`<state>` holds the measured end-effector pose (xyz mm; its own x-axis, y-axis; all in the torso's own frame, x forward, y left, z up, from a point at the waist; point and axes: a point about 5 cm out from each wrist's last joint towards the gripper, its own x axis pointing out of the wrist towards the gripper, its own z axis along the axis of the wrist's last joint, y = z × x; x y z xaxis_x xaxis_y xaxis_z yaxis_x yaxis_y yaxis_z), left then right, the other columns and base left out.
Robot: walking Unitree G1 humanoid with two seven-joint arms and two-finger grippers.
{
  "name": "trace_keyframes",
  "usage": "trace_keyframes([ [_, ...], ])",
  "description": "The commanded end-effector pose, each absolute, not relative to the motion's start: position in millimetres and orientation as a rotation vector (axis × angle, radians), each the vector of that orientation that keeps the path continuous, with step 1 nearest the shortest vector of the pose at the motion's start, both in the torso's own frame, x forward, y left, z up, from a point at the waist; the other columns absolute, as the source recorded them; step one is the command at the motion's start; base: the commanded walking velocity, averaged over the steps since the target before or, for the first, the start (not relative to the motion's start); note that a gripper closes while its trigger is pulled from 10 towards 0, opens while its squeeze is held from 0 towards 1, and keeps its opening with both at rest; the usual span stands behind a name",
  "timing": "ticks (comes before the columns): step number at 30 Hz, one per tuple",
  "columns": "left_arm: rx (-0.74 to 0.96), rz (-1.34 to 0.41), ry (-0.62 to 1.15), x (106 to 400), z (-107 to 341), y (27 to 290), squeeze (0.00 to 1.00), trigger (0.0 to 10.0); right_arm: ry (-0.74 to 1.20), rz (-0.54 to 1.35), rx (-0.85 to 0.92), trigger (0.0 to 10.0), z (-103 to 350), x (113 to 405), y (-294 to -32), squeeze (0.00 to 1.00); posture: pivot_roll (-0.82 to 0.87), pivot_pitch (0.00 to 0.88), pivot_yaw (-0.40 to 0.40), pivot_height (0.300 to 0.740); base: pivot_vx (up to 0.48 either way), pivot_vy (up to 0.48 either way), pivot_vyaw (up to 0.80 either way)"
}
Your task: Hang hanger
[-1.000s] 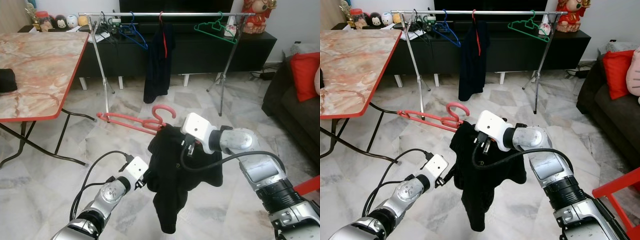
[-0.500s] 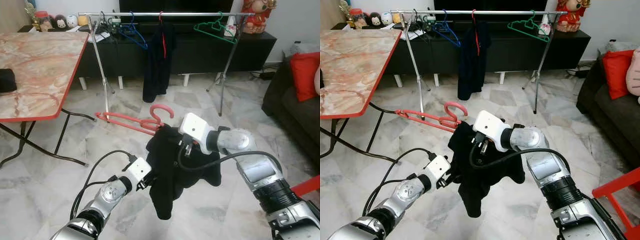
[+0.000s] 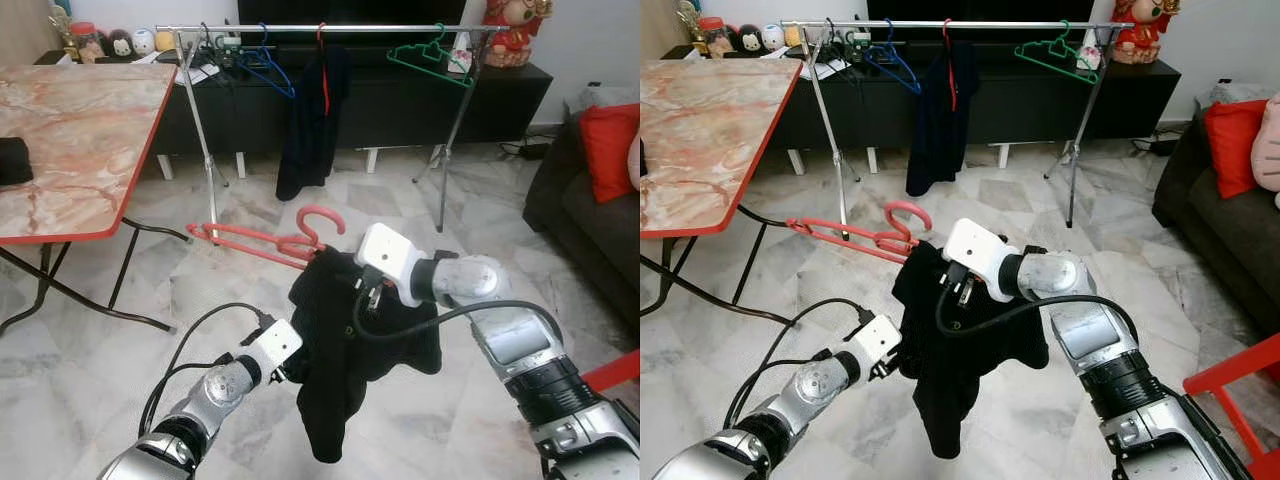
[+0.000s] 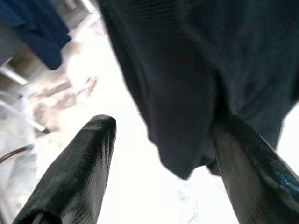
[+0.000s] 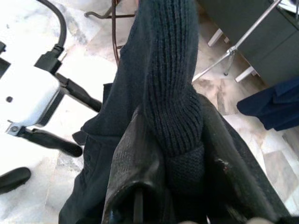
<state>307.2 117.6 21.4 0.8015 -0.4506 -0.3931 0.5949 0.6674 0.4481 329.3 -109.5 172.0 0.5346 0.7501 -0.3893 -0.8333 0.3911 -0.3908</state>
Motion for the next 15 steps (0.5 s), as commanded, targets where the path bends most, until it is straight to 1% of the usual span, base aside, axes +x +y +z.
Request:
trace_keyframes([
  [1,0.623,-0.571,0.275,310.2,22.0,120.5,0.00,10.0,0.069,1.031,-0.608,0.0,193.3,329.7,-100.7,0.00,-0.11,0.025,-0.076,0.740,0.000,0.000,0.00],
  [5,0.636,-0.513,0.291,312.2,21.5,125.9,0.00,10.0,0.067,1.038,-0.608,0.0,194.3,328.3,-99.6,0.00,-0.11,0.026,-0.076,0.740,0.000,0.000,0.00],
  [9,0.550,-0.461,0.289,315.6,25.1,126.7,0.00,10.0,0.061,1.070,-0.606,0.0,194.8,324.5,-95.8,0.00,-0.11,0.026,-0.076,0.740,0.000,0.000,0.00],
  [15,0.554,-0.453,0.280,316.9,26.7,126.0,0.00,10.0,0.056,1.095,-0.601,0.0,194.7,321.1,-91.7,0.00,-0.11,0.027,-0.077,0.740,0.000,0.000,0.00],
])
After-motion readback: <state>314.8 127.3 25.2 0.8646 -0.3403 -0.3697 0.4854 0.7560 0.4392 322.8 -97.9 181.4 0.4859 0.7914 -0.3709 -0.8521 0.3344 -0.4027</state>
